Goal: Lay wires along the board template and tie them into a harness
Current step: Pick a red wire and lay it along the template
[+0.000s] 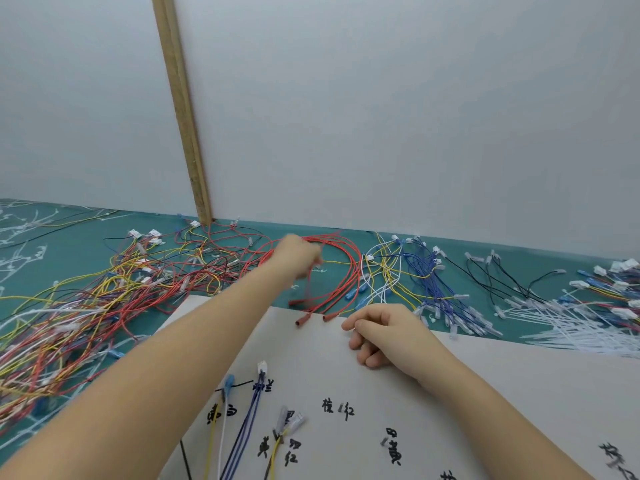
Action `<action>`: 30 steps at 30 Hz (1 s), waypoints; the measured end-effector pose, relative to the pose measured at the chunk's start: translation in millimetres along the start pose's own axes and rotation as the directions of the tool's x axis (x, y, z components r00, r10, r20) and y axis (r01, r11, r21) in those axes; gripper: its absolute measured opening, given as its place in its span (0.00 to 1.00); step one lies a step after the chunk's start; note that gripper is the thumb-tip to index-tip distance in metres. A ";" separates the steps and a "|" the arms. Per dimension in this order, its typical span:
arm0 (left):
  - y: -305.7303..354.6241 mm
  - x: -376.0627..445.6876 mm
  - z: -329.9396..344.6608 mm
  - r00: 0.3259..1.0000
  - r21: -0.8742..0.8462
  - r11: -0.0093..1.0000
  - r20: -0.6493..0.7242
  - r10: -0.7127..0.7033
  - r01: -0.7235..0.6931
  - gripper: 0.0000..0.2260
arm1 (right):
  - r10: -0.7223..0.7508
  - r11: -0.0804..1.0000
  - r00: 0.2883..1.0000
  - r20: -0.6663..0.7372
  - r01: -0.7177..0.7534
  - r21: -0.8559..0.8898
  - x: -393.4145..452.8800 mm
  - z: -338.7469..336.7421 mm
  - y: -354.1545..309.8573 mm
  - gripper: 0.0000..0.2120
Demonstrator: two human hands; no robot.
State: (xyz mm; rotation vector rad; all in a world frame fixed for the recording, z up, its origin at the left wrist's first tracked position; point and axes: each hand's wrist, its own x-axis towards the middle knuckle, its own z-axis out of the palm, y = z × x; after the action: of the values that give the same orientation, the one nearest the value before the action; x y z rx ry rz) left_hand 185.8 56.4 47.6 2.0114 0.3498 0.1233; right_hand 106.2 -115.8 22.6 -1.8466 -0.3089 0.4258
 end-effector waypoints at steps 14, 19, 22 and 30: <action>9.4 -95.9 -19.6 0.793 0.004 0.904 0.482 0.373 -0.428 0.10 | -0.001 0.800 0.999 -0.035 0.022 0.600 2.7 -14.0 -6.4 0.17; -16.7 -102.6 -2.2 0.774 0.248 0.808 0.529 0.349 -0.534 0.05 | -0.122 0.783 0.980 -0.156 0.192 0.592 0.0 -11.2 -15.2 0.10; -9.3 -73.3 -5.0 0.879 0.203 0.857 0.183 0.441 -0.473 0.09 | -0.115 0.873 0.981 -0.156 0.174 0.456 -2.8 -9.9 -17.1 0.11; 41.8 10.1 0.0 0.972 -0.553 0.833 0.194 0.133 -0.004 0.18 | -0.143 0.990 0.982 0.124 0.141 0.021 -8.3 4.6 -11.9 0.13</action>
State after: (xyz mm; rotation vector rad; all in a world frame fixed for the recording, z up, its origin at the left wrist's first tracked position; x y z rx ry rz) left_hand 203.4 42.1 84.2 1.4412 0.0767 0.0322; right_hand 96.8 -111.7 33.9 -1.7761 -0.5194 0.4446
